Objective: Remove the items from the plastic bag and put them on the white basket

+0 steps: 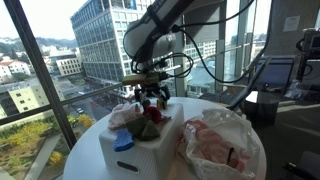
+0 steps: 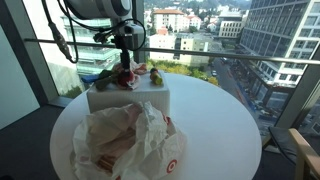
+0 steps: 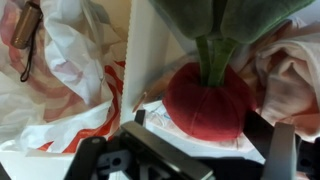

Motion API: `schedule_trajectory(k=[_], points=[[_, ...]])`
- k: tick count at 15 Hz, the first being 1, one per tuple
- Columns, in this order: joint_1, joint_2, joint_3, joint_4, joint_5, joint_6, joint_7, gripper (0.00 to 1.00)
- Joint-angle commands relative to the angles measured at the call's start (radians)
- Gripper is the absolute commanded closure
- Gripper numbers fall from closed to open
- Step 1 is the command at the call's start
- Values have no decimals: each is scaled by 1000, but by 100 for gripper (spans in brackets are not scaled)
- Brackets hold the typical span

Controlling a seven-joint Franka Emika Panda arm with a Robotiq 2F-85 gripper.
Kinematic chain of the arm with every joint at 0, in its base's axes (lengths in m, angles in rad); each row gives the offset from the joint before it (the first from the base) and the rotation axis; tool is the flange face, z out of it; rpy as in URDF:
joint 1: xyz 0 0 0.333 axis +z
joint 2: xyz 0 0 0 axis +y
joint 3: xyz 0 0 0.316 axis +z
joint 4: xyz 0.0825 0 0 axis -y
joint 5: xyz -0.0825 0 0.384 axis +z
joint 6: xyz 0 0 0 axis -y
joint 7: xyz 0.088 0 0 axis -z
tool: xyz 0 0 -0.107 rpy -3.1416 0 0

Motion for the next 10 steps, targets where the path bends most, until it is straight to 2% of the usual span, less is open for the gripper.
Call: schedule_trajectory(k=[1,6,10], points=[[-14,1,18,3,-8,-4,5,0],[21,-184,3,-144,-119,49,129,0],[-16,-391,18,-336,-162,49,274,0]])
